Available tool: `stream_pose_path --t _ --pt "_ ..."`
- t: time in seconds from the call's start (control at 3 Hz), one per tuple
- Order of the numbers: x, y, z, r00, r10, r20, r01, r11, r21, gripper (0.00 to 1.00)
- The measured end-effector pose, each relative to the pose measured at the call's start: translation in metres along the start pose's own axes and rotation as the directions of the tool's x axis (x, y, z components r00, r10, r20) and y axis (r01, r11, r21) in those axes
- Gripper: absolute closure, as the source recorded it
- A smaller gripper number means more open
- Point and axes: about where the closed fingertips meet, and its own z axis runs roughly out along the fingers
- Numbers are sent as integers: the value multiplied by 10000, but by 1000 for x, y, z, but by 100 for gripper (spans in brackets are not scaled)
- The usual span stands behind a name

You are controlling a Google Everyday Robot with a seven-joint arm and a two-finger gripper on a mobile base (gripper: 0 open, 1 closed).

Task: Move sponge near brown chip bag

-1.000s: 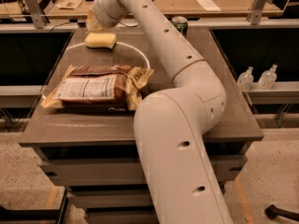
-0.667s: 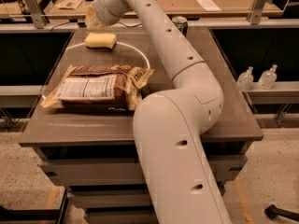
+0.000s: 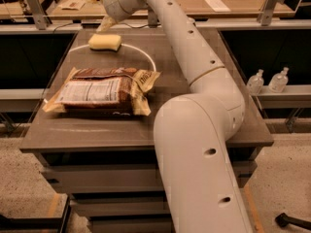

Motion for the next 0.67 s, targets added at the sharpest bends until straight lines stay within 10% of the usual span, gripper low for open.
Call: stream_pose_path --t 0.33,0.67 --pt "-15 24 -23 9998 -96 174 118 9915 -1299 2" --pt "-29 42 -48 9994 22 343 52 9769 -2137 0"
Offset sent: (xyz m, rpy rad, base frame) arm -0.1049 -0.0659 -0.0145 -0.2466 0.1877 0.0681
